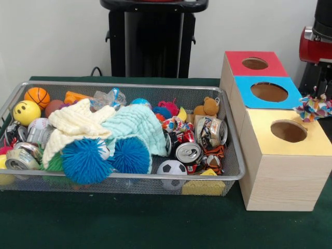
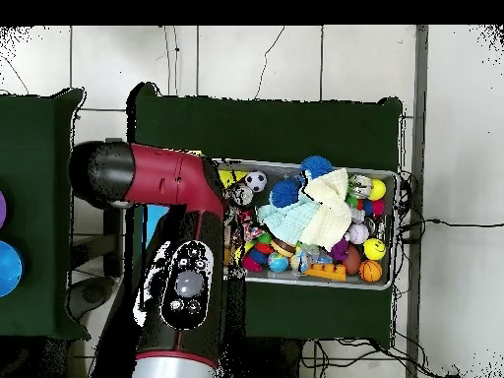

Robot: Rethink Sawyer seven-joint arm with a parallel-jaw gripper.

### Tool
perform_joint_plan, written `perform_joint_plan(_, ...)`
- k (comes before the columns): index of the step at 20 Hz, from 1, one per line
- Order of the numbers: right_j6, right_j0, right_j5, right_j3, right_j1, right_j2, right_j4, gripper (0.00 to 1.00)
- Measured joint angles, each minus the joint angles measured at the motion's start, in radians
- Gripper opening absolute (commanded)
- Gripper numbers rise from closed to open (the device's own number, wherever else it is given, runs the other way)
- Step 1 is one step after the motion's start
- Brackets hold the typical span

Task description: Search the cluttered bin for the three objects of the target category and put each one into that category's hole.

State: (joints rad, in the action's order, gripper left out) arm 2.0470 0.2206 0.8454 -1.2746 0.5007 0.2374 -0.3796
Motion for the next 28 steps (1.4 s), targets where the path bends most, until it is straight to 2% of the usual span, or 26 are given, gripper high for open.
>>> perform_joint_plan(21, 0.000, -0.056, -0.004, 0.000, -0.005, 0.000, 0.005, 0.00)
perform_joint_plan(28, 0.000, -0.068, -0.041, 0.002, -0.024, 0.001, 0.009, 0.00)
